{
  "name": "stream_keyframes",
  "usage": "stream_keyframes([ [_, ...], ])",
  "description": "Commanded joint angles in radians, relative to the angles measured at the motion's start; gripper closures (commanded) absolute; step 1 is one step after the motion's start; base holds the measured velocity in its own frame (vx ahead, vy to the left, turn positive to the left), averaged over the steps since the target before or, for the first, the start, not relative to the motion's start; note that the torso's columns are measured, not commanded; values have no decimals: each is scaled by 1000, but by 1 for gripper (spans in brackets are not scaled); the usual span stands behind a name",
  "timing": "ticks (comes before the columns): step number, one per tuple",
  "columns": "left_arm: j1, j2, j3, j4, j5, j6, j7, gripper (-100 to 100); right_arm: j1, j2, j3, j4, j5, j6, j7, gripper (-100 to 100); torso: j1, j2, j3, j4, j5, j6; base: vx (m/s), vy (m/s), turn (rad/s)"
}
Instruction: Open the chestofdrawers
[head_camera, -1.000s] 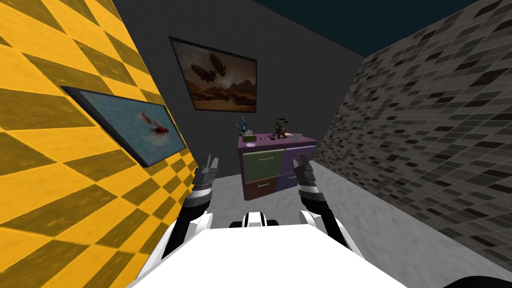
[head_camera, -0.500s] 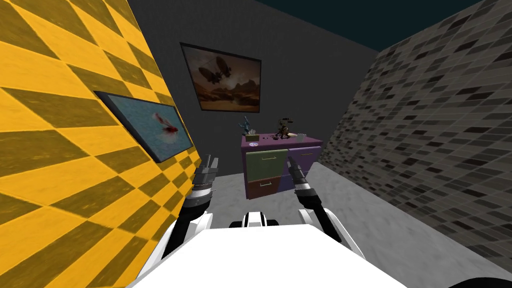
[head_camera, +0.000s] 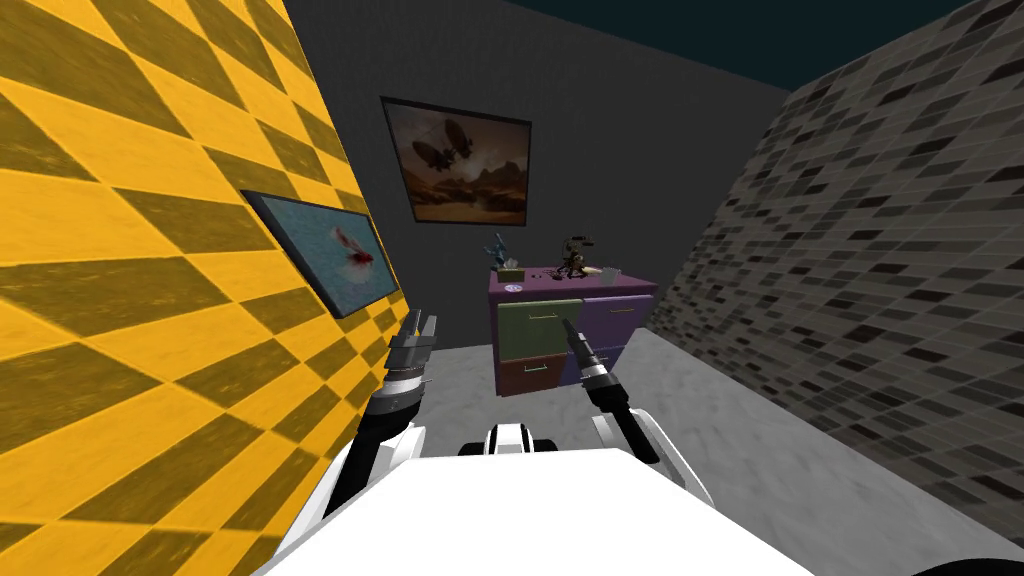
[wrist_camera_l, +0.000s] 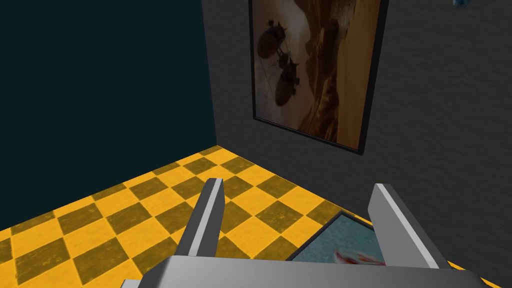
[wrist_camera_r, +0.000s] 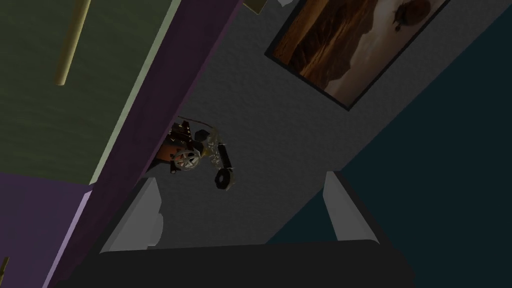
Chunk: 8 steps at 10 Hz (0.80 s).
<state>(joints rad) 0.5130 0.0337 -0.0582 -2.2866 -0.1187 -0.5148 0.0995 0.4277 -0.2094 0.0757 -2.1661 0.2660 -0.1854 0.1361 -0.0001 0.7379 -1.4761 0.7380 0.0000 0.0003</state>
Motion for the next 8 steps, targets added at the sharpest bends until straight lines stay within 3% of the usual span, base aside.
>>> stream_keyframes([
  [1, 0, 0, 0, 0, 0, 0, 0, 0, -30, -22, 27, 46, 80, 71, 35, -100, 0, 0, 0, 0, 0, 0, -26, 11, 192],
  [4, 0, 0, 0, 0, 0, 0, 0, 0, -47, -33, 38, 70, 143, 105, 51, -100, 0, 0, 0, 0, 0, 0, -20, 7, 71],
  [7, 0, 0, 0, 0, 0, 0, 0, 0, -82, -56, 63, 122, 231, 176, 85, -100, 0, 0, 0, 0, 0, 0, -20, 7, 108],
  [8, 0, 0, 0, 0, 0, 0, 0, 0, -82, -56, 63, 122, 240, 176, 85, -100, 0, 0, 0, 0, 0, -1, -18, 4, 68],
])
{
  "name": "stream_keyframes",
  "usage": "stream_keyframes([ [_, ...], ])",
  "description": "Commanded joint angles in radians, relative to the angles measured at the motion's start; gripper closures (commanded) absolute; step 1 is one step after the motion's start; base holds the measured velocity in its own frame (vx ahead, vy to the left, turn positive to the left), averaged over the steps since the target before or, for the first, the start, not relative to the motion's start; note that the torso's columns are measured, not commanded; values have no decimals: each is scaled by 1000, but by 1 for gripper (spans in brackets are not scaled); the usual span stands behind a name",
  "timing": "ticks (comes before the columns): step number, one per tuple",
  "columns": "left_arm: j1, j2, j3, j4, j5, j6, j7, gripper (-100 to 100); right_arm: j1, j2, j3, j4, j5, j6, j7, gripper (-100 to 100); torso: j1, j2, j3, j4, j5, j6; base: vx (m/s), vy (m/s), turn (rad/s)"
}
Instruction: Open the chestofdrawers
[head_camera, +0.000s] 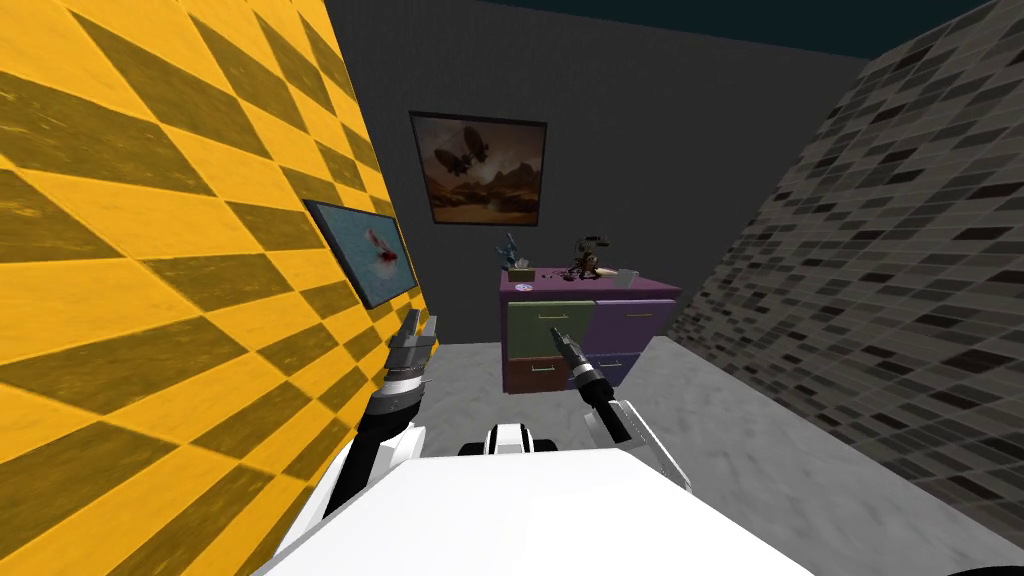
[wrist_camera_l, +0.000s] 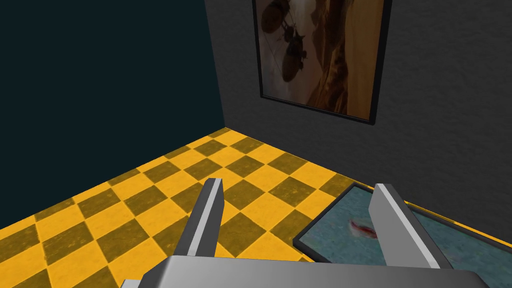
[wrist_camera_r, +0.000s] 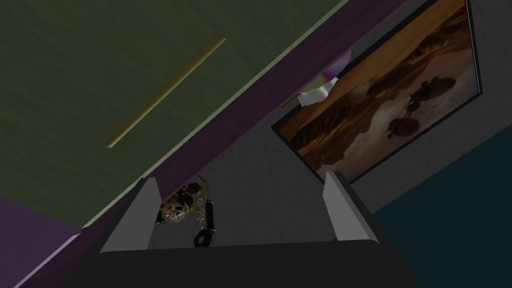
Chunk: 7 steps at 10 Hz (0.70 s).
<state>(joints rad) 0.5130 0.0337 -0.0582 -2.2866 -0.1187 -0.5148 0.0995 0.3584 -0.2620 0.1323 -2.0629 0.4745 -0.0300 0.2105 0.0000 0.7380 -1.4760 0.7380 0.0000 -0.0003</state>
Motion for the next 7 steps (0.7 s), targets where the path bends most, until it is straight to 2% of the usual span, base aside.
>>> stream_keyframes([
  [1, 0, 0, 0, 0, 0, 0, 0, 0, -32, -15, 19, 46, 71, 57, 29, -100, 0, 0, 0, 0, 0, 1, -22, 9, 135],
  [2, 0, 0, 0, 0, 0, 0, 0, 0, -32, -15, 19, 46, 81, 57, 29, -100, 0, 0, 0, 0, 0, 0, -17, 7, 61],
  [3, 0, 0, 0, 0, 0, 0, 0, 0, -51, -27, 32, 75, 121, 95, 47, -100, 0, 0, 0, 0, 0, 1, -18, 9, 114],
  [4, 0, 0, 0, 0, 0, 0, 0, 0, -51, -27, 32, 75, 132, 95, 47, -100, 0, 0, 0, 0, 0, 0, -16, 7, 64],
  [5, 0, 0, 0, 0, 0, 0, 0, 0, -70, -40, 46, 105, 172, 133, 65, -100, 0, 0, 0, 0, 0, 1, -21, 10, 131],
  [6, 0, 0, 0, 0, 0, 0, 0, 0, -70, -40, 46, 105, 183, 133, 65, -100, 0, 0, 0, 0, 0, 0, -18, 8, 78],
  [7, 0, 0, 0, 0, 0, 0, 0, 0, -90, -53, 59, 136, 221, 172, 84, -100, 0, 0, 0, 0, 0, 1, -22, 11, 128],
])
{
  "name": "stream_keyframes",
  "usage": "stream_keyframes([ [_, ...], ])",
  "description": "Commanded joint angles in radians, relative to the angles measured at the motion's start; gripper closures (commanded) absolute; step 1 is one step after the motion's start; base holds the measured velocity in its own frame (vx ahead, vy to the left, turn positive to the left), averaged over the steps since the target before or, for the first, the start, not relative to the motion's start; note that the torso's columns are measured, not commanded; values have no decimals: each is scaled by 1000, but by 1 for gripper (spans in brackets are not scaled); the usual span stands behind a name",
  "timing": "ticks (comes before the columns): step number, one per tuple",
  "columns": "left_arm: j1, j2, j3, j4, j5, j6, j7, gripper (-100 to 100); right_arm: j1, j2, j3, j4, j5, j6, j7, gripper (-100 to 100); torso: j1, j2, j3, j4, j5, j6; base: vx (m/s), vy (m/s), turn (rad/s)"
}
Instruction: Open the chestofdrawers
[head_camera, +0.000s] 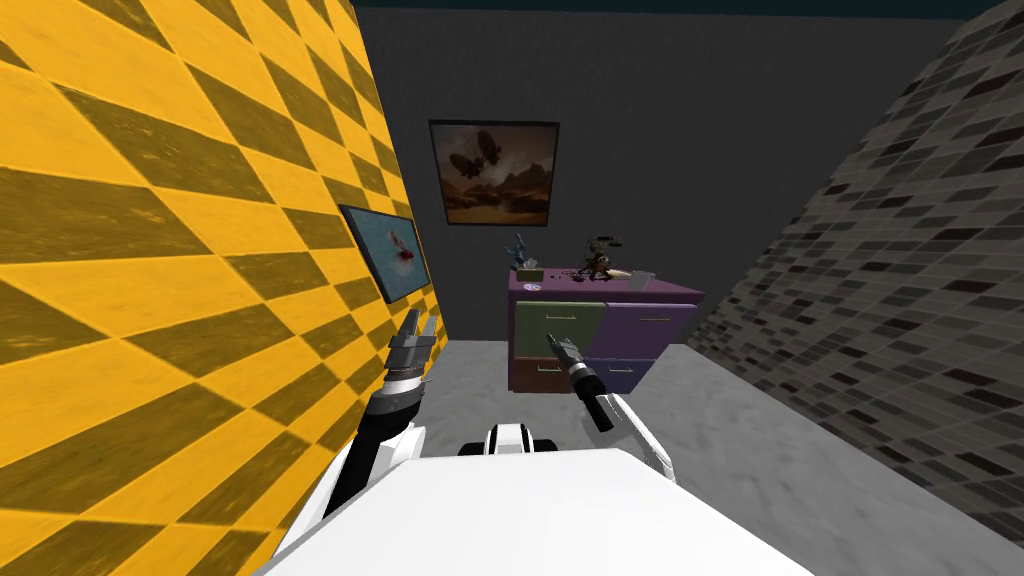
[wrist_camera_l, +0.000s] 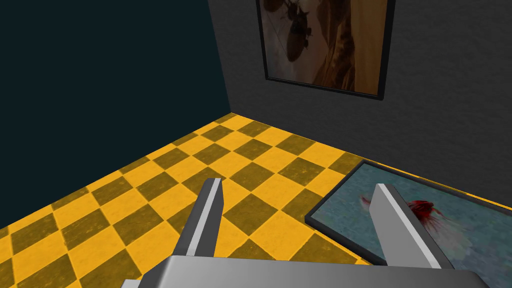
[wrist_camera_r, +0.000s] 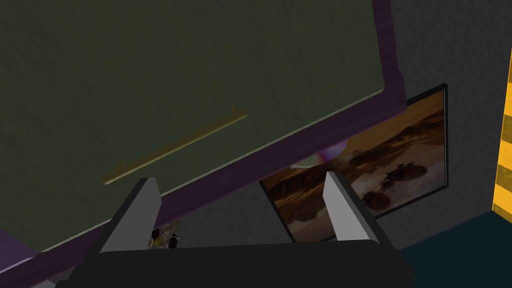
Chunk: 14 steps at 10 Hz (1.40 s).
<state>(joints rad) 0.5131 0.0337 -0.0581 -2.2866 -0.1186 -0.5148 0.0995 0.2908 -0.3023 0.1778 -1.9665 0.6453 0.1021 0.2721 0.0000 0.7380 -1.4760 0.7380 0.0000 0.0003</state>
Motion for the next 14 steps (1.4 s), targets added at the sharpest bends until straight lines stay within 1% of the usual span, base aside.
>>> stream_keyframes([
  [1, 0, 0, 0, 0, 0, 0, 0, 0, -23, -13, 13, 40, 64, 40, 22, -100, 0, 0, 0, 0, 0, -1, -19, 7, 70],
  [2, 0, 0, 0, 0, 0, 0, 0, 0, -43, -27, 27, 73, 104, 79, 40, -100, 0, 0, 0, 0, 0, 0, -22, 9, 126],
  [3, 0, 0, 0, 0, 0, 0, 0, 0, -43, -27, 27, 73, 117, 79, 40, -100, 0, 0, 0, 0, 0, -1, -18, 10, 83],
  [4, 0, 0, 0, 0, 0, 0, 0, 0, -64, -42, 40, 108, 153, 119, 59, -100, 0, 0, 0, 0, 0, 0, -19, 13, 130],
  [5, 0, 0, 0, 0, 0, 0, 0, 0, -64, -42, 40, 108, 169, 119, 59, -100, 0, 0, 0, 0, 0, 0, -17, 8, 64],
  [6, 0, 0, 0, 0, 0, 0, 0, 0, -85, -57, 54, 144, 206, 159, 77, -100, 0, 0, 0, 0, 0, 0, -19, 10, 149],
  [7, 0, 0, 0, 0, 0, 0, 0, 0, -85, -57, 54, 144, 221, 159, 77, -100, 0, 0, 0, 0, 0, -1, -18, 9, 65],
  [8, 0, 0, 0, 0, 0, 0, 0, 0, -106, -73, 67, 182, 258, 199, 96, -100, 0, 0, 0, 0, 0, 0, -24, 15, 131],
  [9, 0, 0, 0, 0, 0, 0, 0, 0, -106, -73, 67, 182, 273, 199, 96, -100, 0, 0, 0, 0, 0, -1, -17, 10, 67],
  [10, 0, 0, 0, 0, 0, 0, 0, 0, -128, -89, 80, 221, 309, 239, 114, -100, 0, 0, 0, 0, 0, 0, -19, 12, 117],
  [11, 0, 0, 0, 0, 0, 0, 0, 0, -128, -89, 80, 221, 324, 239, 114, -100, 0, 0, 0, 0, 0, -1, -16, 8, 73],
  [12, 0, 0, 0, 0, 0, 0, 0, 0, -149, -105, 93, 260, 355, 278, 132, -100, 0, 0, 0, 0, 0, 0, -20, 16, 146],
  [13, 0, 0, 0, 0, 0, 0, 0, 0, -149, -105, 93, 260, 376, 278, 132, -100, 0, 0, 0, 0, 0, -1, -17, 10, 69],
  [14, 0, 0, 0, 0, 0, 0, 0, 0, -171, -122, 106, 301, 411, 318, 150, -100, 0, 0, 0, 0, 0, 0, -21, 10, 135],
])
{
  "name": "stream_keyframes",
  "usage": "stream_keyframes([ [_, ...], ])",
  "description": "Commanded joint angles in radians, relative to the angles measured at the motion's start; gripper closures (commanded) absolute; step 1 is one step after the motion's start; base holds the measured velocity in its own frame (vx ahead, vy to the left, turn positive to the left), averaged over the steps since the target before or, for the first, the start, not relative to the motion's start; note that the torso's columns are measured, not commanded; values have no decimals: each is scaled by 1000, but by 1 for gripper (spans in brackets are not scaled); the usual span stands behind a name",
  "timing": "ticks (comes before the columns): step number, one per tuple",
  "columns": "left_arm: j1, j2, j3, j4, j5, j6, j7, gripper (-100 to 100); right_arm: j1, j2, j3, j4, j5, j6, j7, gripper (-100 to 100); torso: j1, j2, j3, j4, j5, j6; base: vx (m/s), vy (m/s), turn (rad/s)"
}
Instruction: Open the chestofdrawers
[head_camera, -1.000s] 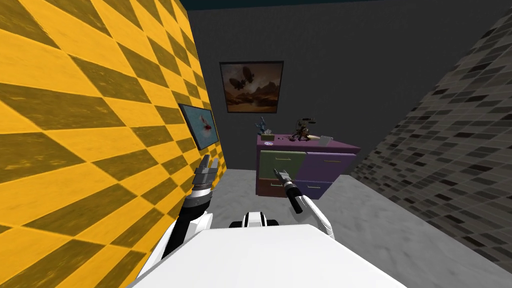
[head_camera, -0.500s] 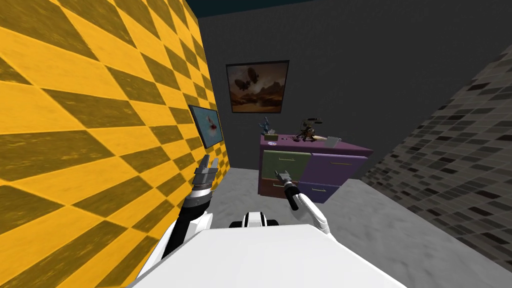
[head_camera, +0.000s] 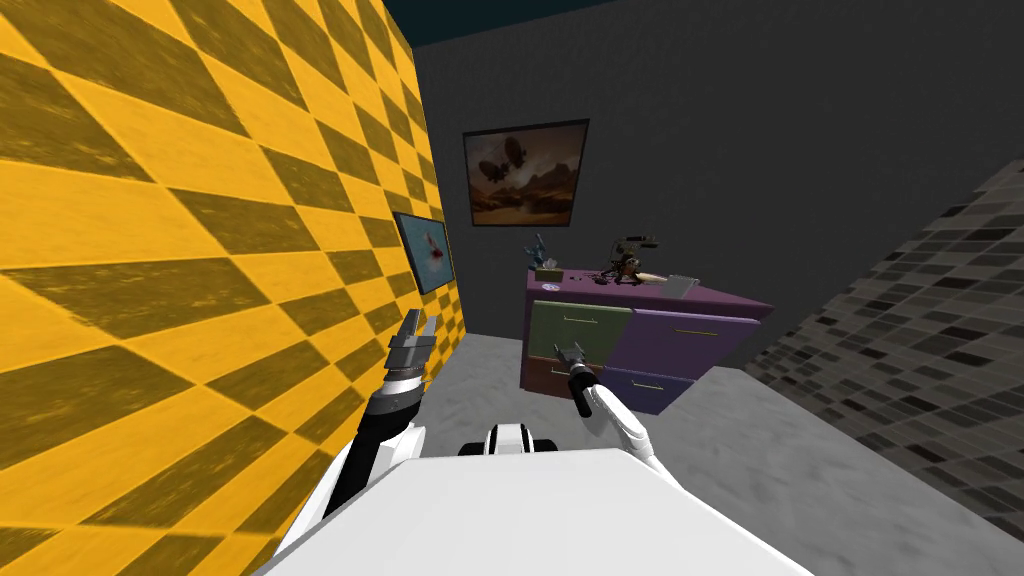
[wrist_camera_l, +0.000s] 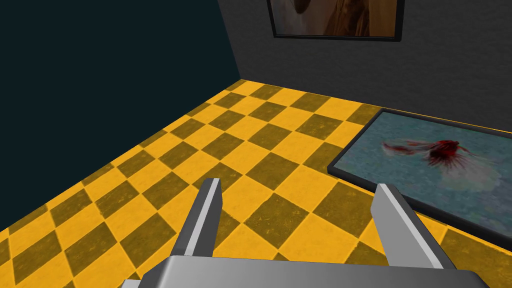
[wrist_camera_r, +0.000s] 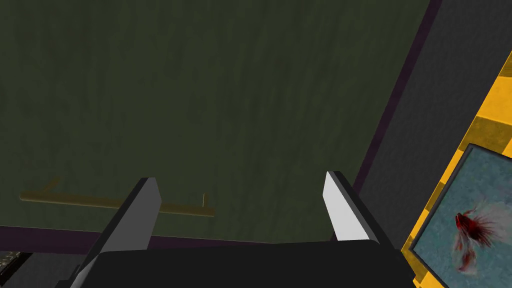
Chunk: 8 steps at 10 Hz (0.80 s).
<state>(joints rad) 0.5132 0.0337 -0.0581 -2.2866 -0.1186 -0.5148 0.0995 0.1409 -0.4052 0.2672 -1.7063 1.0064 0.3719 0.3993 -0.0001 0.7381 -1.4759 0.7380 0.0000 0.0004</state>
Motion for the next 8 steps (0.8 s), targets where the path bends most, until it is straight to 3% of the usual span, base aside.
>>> stream_keyframes([
  [1, 0, 0, 0, 0, 0, 0, 0, 0, -21, -19, 17, 41, 65, 48, 22, -100, 0, 0, 0, 0, 0, -1, -17, 8, 65],
  [2, 0, 0, 0, 0, 0, 0, 0, 0, -42, -37, 29, 81, 100, 87, 40, -100, 0, 0, 0, 0, 0, 0, -18, 12, 112],
  [3, 0, 0, 0, 0, 0, 0, 0, 0, -42, -37, 29, 81, 115, 87, 40, -100, 0, 0, 0, 0, 0, -1, -14, 11, 73],
  [4, 0, 0, 0, 0, 0, 0, 0, 0, -63, -54, 42, 121, 145, 125, 57, -100, 0, 0, 0, 0, 0, 0, -19, 12, 120],
  [5, 0, 0, 0, 0, 0, 0, 0, 0, -63, -54, 42, 121, 164, 125, 57, -100, 0, 0, 0, 0, 0, -1, -15, 9, 60],
  [8, 0, 0, 0, 0, 0, 0, 0, 0, -104, -91, 66, 199, 244, 199, 90, -100, 0, 0, 0, 0, 0, 0, -17, 14, 103],
])
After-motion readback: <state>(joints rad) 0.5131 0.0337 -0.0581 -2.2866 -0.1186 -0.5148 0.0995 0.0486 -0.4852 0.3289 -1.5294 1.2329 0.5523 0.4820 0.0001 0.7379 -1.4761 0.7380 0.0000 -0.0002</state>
